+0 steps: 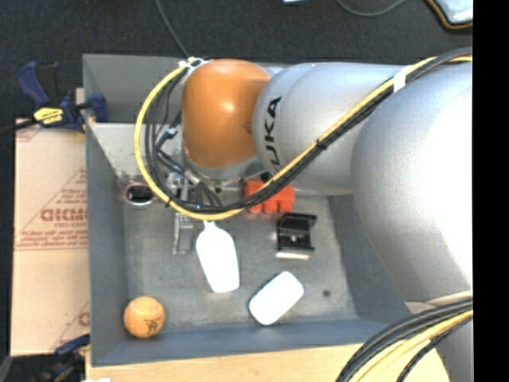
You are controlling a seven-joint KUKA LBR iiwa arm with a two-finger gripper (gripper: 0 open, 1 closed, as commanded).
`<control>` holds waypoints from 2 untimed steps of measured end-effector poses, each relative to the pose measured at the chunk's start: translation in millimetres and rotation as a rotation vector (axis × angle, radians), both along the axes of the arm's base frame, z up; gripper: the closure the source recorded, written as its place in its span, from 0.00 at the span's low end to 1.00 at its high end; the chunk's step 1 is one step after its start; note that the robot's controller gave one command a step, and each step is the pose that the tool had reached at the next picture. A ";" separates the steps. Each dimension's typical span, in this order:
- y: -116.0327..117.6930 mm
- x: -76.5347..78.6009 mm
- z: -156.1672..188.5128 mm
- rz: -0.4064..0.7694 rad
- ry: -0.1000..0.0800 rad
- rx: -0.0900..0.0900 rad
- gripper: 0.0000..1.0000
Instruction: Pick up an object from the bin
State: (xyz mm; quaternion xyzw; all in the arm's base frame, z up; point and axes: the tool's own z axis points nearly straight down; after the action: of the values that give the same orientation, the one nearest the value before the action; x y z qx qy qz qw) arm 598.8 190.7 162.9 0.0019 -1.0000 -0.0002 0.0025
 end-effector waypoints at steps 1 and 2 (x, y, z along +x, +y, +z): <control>-0.8 2.2 4.8 -0.005 -0.008 0.002 0.00; -27.6 45.9 -86.3 -0.204 -0.012 0.004 0.00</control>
Offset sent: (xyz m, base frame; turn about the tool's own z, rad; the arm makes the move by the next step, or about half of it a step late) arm 0.0453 -0.0288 -0.0929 0.2150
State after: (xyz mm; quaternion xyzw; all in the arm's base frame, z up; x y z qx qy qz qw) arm 644.8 163.1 76.6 -0.1000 -0.9950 -0.0022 -0.0034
